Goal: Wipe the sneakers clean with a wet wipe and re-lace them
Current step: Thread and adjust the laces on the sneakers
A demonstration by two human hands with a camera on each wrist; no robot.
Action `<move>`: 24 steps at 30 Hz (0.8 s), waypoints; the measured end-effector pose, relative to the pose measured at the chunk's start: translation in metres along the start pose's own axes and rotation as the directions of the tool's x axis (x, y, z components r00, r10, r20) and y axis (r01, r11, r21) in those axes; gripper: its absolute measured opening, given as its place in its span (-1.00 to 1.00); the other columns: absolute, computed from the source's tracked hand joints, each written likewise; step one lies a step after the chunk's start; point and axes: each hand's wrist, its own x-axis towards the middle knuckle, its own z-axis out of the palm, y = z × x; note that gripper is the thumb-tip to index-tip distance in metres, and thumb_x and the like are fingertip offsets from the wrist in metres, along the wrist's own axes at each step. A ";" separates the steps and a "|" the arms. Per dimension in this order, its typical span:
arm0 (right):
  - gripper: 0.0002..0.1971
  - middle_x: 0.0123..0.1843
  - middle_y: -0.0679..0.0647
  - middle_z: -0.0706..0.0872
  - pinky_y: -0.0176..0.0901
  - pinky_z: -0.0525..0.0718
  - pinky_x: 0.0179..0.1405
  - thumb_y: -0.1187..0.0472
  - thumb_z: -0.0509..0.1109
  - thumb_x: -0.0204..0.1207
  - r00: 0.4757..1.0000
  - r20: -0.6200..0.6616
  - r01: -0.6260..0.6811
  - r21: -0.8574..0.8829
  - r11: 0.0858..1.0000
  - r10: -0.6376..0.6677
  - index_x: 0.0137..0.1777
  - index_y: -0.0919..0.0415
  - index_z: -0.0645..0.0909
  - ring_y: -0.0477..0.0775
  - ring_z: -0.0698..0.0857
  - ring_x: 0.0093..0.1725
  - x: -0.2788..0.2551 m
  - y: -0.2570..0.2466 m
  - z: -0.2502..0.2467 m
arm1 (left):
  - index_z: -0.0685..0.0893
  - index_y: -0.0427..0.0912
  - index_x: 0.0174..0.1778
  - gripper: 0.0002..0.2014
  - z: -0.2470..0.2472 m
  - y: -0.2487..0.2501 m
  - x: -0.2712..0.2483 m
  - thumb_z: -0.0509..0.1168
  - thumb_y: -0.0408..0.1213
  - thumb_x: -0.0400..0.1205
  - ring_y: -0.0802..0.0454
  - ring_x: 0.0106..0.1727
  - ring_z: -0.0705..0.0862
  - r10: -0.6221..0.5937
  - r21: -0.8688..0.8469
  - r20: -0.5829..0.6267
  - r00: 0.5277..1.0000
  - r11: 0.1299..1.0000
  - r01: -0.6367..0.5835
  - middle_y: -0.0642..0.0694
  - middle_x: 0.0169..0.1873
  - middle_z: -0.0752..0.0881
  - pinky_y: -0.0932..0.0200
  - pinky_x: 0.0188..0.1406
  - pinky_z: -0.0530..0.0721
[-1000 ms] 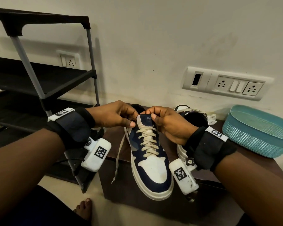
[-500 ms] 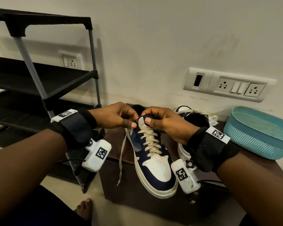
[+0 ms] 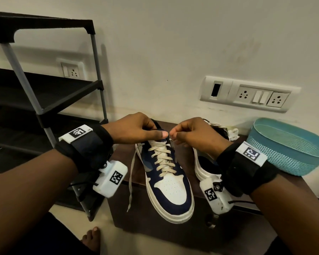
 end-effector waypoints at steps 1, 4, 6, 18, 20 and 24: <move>-0.89 -0.07 0.23 0.87 -0.13 0.79 -0.05 0.36 0.42 0.64 1.000 0.014 0.008 -0.015 1.000 -0.007 0.04 0.30 0.79 0.08 0.84 -0.08 -0.001 0.000 0.003 | 0.75 0.01 -0.30 -0.62 0.002 0.002 0.003 0.36 0.24 0.59 0.30 -0.47 0.59 -0.007 0.032 0.005 1.000 0.999 0.007 0.21 -0.53 0.69 0.41 -0.43 0.46; -0.89 -0.09 0.27 0.87 0.07 0.83 0.01 0.30 0.52 0.60 1.000 0.012 -0.008 0.008 1.000 0.008 0.07 0.29 0.75 0.09 0.83 -0.15 -0.001 0.000 0.008 | 0.74 0.01 -0.31 -0.66 0.007 0.005 0.011 0.38 0.15 0.65 0.27 -0.52 0.54 -0.026 0.068 0.034 0.999 0.997 0.024 0.18 -0.56 0.66 0.39 -0.48 0.46; -0.83 -0.08 0.26 0.87 0.11 0.83 0.01 0.25 0.58 0.55 1.000 0.014 -0.015 0.032 0.999 0.015 0.07 0.28 0.74 0.16 0.85 -0.13 -0.002 0.001 0.009 | 0.77 -0.10 -0.24 -0.70 0.006 0.006 0.013 0.36 0.00 0.71 0.26 -0.51 0.55 -0.040 0.045 0.051 0.998 0.998 0.038 0.12 -0.53 0.69 0.31 -0.43 0.48; -0.86 -0.06 0.03 0.85 -0.11 0.81 0.02 0.08 0.53 0.60 0.997 -0.063 0.043 -0.043 0.998 -0.046 0.09 0.09 0.75 0.03 0.82 -0.01 0.004 0.010 0.018 | 0.78 -0.28 -0.03 -0.82 0.001 0.014 0.001 0.32 -0.28 0.74 -0.30 -0.01 0.82 -0.095 -0.185 0.004 0.995 0.978 0.094 -0.29 -0.11 0.85 -0.29 0.17 0.75; -0.77 0.02 -0.06 0.82 -0.39 0.69 -0.11 0.00 0.49 0.63 0.996 -0.069 0.055 -0.082 0.995 -0.061 0.19 0.07 0.74 -0.10 0.78 0.01 0.002 0.005 0.015 | 0.79 -0.30 -0.04 -0.81 -0.002 0.015 -0.002 0.32 -0.28 0.74 -0.31 -0.03 0.82 -0.143 -0.217 -0.043 0.989 0.967 0.130 -0.30 -0.13 0.85 -0.25 0.11 0.76; -0.76 0.05 -0.17 0.78 -0.41 0.59 -0.10 -0.06 0.44 0.66 0.948 -0.236 0.168 -0.193 0.967 -0.212 0.22 -0.01 0.73 -0.26 0.71 0.01 -0.013 -0.013 -0.007 | 0.78 -0.29 -0.16 -0.79 -0.017 0.012 -0.014 0.34 -0.29 0.72 -0.12 -0.34 0.76 -0.291 -0.353 -0.158 0.944 0.909 0.221 -0.22 -0.32 0.82 0.06 -0.32 0.68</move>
